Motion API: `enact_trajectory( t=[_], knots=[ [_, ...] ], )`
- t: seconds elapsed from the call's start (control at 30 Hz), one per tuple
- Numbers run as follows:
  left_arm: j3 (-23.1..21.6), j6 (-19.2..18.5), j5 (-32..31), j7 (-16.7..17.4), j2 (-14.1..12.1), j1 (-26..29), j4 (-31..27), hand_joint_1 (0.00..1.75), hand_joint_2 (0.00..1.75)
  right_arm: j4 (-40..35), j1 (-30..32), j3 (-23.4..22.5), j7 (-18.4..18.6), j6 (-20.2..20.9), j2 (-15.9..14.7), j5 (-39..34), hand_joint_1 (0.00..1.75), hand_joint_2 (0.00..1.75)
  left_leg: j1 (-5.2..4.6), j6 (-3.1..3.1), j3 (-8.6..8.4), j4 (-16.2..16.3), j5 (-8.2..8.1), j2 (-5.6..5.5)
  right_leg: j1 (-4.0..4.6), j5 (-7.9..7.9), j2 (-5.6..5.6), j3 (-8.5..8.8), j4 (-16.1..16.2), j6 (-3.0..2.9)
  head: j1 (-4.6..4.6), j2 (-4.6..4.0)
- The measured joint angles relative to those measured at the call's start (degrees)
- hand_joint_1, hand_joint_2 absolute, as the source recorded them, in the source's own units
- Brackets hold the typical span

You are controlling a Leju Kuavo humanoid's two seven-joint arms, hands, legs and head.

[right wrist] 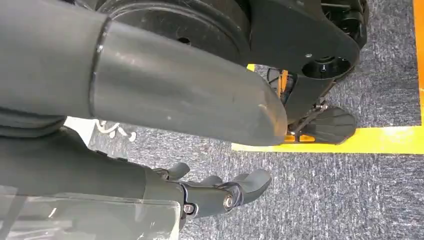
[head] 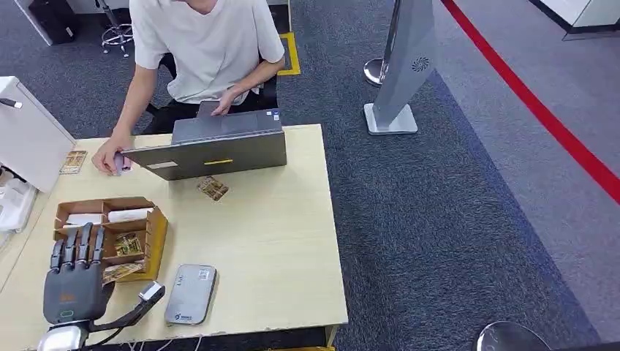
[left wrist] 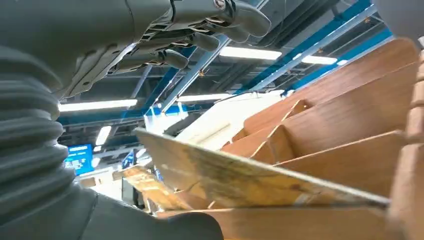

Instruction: Pass the card to the sensor for recognition and then transmit it.

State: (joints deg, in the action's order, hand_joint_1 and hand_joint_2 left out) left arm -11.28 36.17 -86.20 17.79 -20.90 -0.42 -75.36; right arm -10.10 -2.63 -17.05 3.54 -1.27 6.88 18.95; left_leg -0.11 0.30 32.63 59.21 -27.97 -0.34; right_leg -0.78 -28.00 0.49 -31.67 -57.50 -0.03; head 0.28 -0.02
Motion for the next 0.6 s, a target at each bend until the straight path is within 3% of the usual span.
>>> enact_trajectory(
  t=[0.6],
  knots=[
    [-2.21, -0.02, 0.00, 0.74, 0.00, -0.54, 0.02, 0.00, 1.75, 0.00, -0.02, -0.11, -0.13, 0.00, 0.17, 0.07, 0.00, 0.00, 0.00, 0.00, 0.00, 0.00, 0.00, 0.01, 0.00, 0.00, 0.00, -0.01, 0.00, 0.00, 0.00, 0.00]
  ],
)
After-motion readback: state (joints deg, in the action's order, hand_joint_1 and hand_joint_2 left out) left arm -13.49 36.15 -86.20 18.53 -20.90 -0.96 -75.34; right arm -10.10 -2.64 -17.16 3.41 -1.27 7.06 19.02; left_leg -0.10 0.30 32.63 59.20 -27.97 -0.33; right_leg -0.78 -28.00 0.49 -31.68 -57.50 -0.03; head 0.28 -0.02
